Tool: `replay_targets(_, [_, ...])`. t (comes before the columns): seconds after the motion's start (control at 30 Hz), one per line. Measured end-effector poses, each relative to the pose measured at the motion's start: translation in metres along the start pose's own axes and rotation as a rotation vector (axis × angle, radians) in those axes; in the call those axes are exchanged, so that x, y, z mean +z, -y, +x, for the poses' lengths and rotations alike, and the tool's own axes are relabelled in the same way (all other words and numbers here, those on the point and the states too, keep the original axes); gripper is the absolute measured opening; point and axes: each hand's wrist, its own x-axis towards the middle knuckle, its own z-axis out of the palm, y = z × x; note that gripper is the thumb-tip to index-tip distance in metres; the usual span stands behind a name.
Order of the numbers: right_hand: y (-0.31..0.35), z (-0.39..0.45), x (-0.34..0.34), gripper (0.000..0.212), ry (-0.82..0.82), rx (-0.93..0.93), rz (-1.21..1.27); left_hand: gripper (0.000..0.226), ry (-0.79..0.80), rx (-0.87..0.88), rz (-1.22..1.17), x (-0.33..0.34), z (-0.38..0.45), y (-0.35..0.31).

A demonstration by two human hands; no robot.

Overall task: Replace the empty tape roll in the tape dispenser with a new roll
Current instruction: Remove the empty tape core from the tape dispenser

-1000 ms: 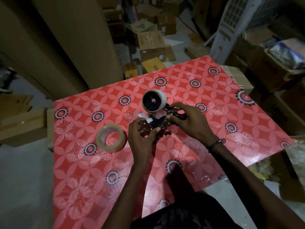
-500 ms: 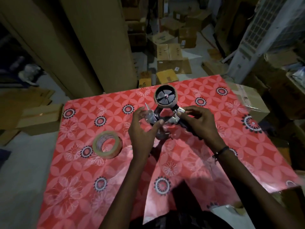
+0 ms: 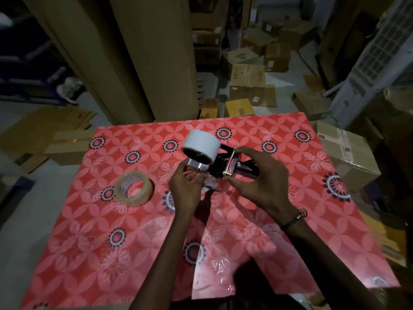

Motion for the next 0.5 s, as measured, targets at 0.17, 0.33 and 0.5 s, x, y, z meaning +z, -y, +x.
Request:
replay_targets(0.17, [-0.008,-0.007,-0.006,0.066,0.018,-0.168,-0.065,0.049,-0.045,-0.048,-0.078,0.007,-0.007,0.001])
replay_targets(0.33, [-0.022,-0.014,-0.001,0.067,0.08,-0.272,-0.087,0.063,-0.08,-0.01,-0.169,0.004,-0.009,0.003])
replay_targets(0.5, [-0.032,-0.017,0.007,0.063,0.047,-0.214,0.062,0.06,-0.052,0.064,-0.097,-0.009,-0.001,-0.003])
